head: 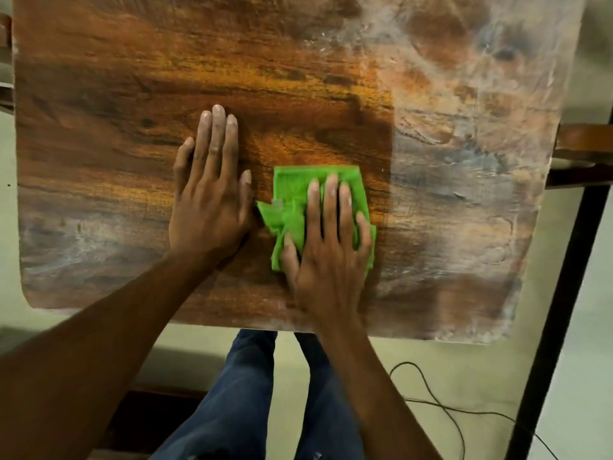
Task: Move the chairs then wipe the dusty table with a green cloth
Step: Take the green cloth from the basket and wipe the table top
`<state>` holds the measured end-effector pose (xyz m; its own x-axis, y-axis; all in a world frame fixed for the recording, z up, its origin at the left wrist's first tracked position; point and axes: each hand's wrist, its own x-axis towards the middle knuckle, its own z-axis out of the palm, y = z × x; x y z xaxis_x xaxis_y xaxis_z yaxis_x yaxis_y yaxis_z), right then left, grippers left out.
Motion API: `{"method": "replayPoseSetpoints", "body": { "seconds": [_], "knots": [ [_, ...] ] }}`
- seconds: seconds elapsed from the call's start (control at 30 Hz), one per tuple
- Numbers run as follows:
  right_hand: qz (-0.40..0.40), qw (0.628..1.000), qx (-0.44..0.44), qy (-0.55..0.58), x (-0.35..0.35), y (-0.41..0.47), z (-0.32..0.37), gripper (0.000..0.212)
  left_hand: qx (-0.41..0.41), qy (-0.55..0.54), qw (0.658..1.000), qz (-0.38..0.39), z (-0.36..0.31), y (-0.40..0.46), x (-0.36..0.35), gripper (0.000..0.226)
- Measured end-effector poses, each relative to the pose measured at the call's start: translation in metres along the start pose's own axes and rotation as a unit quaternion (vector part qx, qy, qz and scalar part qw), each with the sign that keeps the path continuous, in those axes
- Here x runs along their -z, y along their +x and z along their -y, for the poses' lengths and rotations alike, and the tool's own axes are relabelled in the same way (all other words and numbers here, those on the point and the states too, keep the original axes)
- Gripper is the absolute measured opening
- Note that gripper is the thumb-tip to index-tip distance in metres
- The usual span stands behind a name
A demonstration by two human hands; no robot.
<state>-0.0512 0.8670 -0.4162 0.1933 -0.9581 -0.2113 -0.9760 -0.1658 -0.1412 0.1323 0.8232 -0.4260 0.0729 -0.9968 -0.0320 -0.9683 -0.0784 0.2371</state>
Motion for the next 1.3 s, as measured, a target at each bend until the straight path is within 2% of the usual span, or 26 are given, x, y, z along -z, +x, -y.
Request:
{"method": "replayPoseSetpoints", "body": {
  "seconds": [0.13, 0.23, 0.37, 0.47, 0.57, 0.7, 0.83, 0.93, 1.03, 1.17, 1.3],
  "knots": [
    [-0.051, 0.998, -0.019, 0.02, 0.016, 0.091, -0.037, 0.072, 0.0, -0.004, 1.0, -0.013, 0.001, -0.001, -0.002, 0.062],
    [-0.049, 0.998, -0.017, 0.023, 0.024, 0.111, -0.054, 0.067, -0.004, -0.002, 1.0, -0.02, 0.003, -0.001, -0.003, 0.061],
    [-0.023, 0.999, -0.011, 0.046, 0.009, 0.027, -0.022, 0.065, -0.017, 0.011, 0.999, -0.042, 0.002, -0.002, -0.003, 0.059],
    [0.014, 0.995, 0.072, 0.061, -0.01, -0.06, 0.019, 0.069, -0.032, 0.021, 0.998, -0.059, 0.003, -0.003, -0.006, 0.058],
    [0.048, 0.988, 0.137, 0.057, -0.016, -0.089, 0.012, 0.078, -0.036, 0.012, 0.997, -0.06, 0.001, -0.005, -0.008, 0.058],
    [0.044, 0.993, 0.093, 0.054, -0.004, -0.087, -0.063, 0.074, -0.043, 0.009, 0.996, -0.072, 0.0, -0.007, -0.009, 0.058],
    [0.026, 0.999, -0.033, 0.011, 0.012, -0.098, -0.166, 0.07, -0.048, 0.004, 0.996, -0.078, 0.002, -0.009, -0.011, 0.056],
    [0.027, 0.996, -0.076, 0.042, 0.017, -0.099, -0.197, 0.068, -0.056, 0.007, 0.995, -0.082, 0.004, -0.009, -0.014, 0.055],
    [0.02, 0.998, -0.025, 0.062, 0.012, -0.1, -0.177, 0.07, -0.021, 0.027, 0.996, -0.087, -0.015, -0.012, -0.008, 0.056],
    [0.027, 0.995, 0.092, 0.033, 0.002, -0.086, -0.129, 0.074, 0.008, -0.003, 0.997, -0.081, -0.089, -0.029, -0.019, 0.056],
    [-0.016, 0.994, 0.101, 0.03, 0.009, 0.0, -0.116, 0.072, 0.008, -0.036, 0.995, -0.088, -0.124, -0.029, -0.035, 0.054]
  ]
}}
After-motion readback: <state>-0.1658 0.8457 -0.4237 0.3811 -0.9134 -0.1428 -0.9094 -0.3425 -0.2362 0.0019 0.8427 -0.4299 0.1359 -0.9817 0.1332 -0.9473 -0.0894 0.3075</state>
